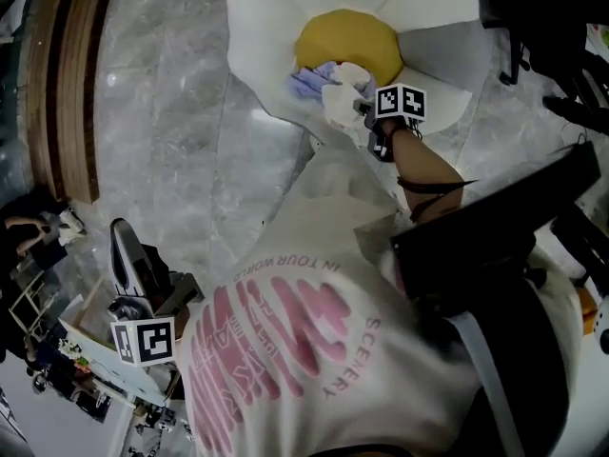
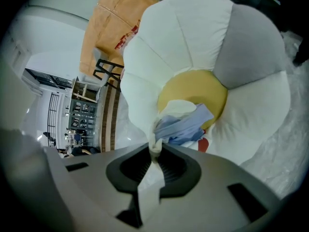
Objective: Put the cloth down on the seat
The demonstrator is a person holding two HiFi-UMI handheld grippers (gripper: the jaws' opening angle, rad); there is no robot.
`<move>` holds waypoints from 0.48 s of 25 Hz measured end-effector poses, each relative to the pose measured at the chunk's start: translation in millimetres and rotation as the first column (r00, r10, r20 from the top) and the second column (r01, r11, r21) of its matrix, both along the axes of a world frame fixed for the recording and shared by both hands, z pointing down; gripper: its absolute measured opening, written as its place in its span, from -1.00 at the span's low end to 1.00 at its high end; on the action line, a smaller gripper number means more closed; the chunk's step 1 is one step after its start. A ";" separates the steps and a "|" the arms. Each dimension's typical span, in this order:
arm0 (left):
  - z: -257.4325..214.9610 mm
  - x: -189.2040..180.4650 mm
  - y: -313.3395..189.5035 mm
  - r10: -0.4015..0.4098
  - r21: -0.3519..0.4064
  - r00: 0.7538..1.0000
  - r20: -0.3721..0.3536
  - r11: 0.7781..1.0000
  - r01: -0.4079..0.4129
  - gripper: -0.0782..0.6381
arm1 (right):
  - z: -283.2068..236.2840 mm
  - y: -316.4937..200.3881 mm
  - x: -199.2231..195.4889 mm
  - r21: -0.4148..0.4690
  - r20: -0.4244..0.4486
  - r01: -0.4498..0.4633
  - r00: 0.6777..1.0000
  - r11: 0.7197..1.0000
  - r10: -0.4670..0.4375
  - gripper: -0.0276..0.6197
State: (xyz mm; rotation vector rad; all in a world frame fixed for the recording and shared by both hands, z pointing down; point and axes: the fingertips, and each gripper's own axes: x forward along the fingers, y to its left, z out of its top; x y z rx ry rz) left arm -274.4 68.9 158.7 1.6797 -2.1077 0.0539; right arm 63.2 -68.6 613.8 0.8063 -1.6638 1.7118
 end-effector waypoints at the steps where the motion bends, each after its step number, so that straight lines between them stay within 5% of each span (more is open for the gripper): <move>1: 8.5 1.3 -2.2 0.001 -0.015 1.000 -0.010 1.000 -0.001 -0.75 | 4.4 0.3 -0.4 -0.003 -0.008 0.002 1.000 1.000 -0.002 -0.76; 7: 86.5 32.0 -8.1 0.053 -0.143 0.992 -0.116 0.987 -0.069 -0.75 | 26.1 3.5 -18.5 -0.018 0.011 0.085 0.996 0.996 -0.085 -0.76; 12: 176.1 76.0 -10.7 0.120 -0.242 0.947 -0.299 0.950 -0.197 -0.75 | 45.4 12.5 -31.4 0.000 0.024 0.125 0.992 0.992 -0.125 -0.76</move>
